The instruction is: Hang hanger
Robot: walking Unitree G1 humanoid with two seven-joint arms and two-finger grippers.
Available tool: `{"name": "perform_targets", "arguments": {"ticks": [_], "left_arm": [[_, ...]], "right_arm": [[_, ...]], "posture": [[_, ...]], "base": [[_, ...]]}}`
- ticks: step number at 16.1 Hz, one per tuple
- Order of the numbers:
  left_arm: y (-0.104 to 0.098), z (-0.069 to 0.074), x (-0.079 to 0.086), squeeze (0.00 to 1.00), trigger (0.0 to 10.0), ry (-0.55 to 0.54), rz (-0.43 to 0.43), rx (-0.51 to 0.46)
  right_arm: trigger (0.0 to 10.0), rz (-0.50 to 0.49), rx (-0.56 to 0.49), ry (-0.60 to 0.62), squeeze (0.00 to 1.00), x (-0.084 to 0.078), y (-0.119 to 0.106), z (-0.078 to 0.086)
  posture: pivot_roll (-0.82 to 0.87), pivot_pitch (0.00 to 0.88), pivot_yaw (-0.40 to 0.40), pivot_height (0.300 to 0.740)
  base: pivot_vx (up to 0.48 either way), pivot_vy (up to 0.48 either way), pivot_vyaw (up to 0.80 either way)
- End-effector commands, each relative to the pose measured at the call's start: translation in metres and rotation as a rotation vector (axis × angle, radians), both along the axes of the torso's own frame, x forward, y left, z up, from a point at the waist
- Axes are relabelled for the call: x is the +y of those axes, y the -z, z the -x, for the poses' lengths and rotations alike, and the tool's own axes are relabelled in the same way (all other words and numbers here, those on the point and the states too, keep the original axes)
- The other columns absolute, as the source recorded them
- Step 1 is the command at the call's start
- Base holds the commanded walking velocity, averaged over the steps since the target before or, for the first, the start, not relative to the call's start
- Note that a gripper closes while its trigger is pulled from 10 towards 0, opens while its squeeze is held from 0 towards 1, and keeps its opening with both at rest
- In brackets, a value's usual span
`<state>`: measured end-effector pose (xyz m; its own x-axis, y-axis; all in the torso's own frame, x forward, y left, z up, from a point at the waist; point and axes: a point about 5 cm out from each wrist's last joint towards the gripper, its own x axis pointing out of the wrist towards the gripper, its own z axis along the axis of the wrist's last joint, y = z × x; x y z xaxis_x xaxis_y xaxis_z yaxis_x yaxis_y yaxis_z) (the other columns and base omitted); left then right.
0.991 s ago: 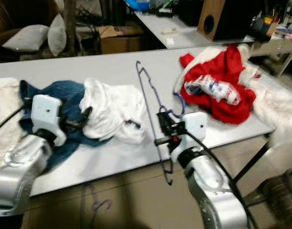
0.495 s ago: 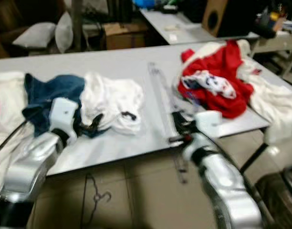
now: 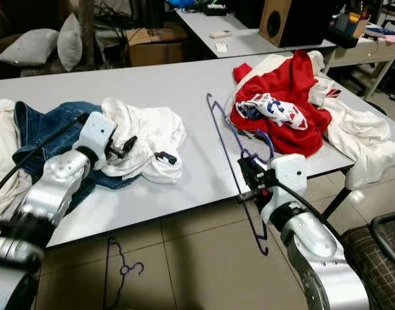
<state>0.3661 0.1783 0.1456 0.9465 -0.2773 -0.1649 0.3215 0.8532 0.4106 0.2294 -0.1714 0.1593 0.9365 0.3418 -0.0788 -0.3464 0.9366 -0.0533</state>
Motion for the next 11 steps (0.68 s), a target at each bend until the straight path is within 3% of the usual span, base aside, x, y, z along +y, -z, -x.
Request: {"name": "perform_targets", "arguments": {"ticks": [1, 6, 8, 11], "left_arm": [[-0.002, -0.003, 0.001, 0.00, 0.0, 0.007, -0.010, -0.007], [0.001, -0.002, 0.004, 0.00, 0.0, 0.089, -0.065, 0.016], [0.004, 0.004, 0.007, 0.00, 0.0, 0.160, -0.163, 0.041], [0.009, 0.005, 0.009, 0.00, 0.0, 0.182, -0.203, 0.088]], "right_arm": [[10.0, 0.024, -0.007, -0.015, 0.00, 0.002, -0.002, 0.003], [10.0, 0.044, 0.002, -0.028, 0.00, 0.002, 0.000, 0.007], [10.0, 0.056, 0.002, -0.031, 0.00, 0.002, 0.001, 0.007], [10.0, 0.059, 0.005, -0.049, 0.00, 0.004, 0.001, 0.004]], "posture": [[-0.12, 0.000, 0.026, 0.740], [-0.12, 0.000, 0.032, 0.740], [-0.12, 0.000, 0.024, 0.740], [-0.12, 0.000, 0.021, 0.740]], "base": [[0.000, 0.000, 0.00], [0.000, 0.000, 0.00], [0.000, 0.000, 0.00], [0.000, 0.000, 0.00]]}}
